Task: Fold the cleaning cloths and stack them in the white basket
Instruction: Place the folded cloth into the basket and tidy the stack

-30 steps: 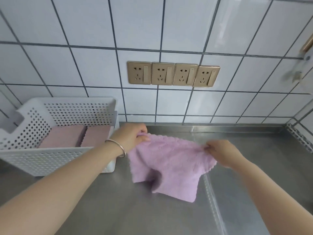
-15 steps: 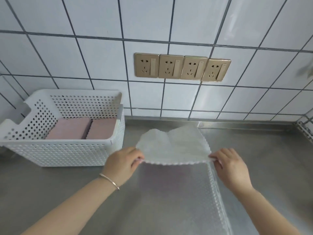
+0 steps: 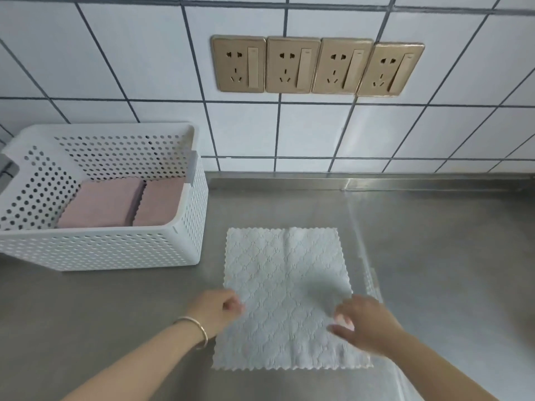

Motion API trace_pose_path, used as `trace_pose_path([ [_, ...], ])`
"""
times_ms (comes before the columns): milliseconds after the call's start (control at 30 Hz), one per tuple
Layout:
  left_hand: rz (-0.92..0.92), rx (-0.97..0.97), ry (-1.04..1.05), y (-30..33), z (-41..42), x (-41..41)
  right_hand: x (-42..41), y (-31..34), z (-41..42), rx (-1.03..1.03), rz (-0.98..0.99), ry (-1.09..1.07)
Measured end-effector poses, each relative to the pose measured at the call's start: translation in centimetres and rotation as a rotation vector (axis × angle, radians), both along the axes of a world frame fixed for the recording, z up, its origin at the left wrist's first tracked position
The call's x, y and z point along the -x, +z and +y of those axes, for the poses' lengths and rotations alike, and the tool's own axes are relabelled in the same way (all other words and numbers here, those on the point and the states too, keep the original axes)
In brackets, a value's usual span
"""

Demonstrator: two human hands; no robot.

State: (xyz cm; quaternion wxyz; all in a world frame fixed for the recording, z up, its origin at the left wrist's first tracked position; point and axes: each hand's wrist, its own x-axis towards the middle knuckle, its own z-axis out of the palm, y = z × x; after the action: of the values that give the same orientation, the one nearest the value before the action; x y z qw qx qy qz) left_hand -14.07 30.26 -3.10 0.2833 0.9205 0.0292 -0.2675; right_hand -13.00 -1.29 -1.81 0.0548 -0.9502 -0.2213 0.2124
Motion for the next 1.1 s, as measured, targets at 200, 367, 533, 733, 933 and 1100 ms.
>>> trace_pose_path([
  [200,-0.028,0.119,0.681,-2.6,0.1,-9.3,-9.2,-1.5,0.4,-0.193,0.147,-0.872],
  [367,-0.074,0.071,0.764,-3.8,-0.8,-12.8,-13.3,-3.0,1.1,-0.198,0.149,-1.032],
  [533,-0.098,-0.241,0.638,-4.3,-1.1,-13.4,-14.1,-4.1,1.2,-0.053,0.091,-1.027],
  [733,-0.15,-0.245,0.719,-4.4,-0.8,-12.9,-13.2,-4.5,1.5,-0.051,0.031,-1.06],
  [933,-0.274,-0.162,0.353,-2.6,-1.9,-9.8,-8.9,-2.8,3.1,-0.123,-0.127,-0.703],
  [1100,-0.316,-0.309,-0.414,-2.3,-3.6,-4.1,-2.1,-3.4,4.9,-0.115,-0.198,-0.219],
])
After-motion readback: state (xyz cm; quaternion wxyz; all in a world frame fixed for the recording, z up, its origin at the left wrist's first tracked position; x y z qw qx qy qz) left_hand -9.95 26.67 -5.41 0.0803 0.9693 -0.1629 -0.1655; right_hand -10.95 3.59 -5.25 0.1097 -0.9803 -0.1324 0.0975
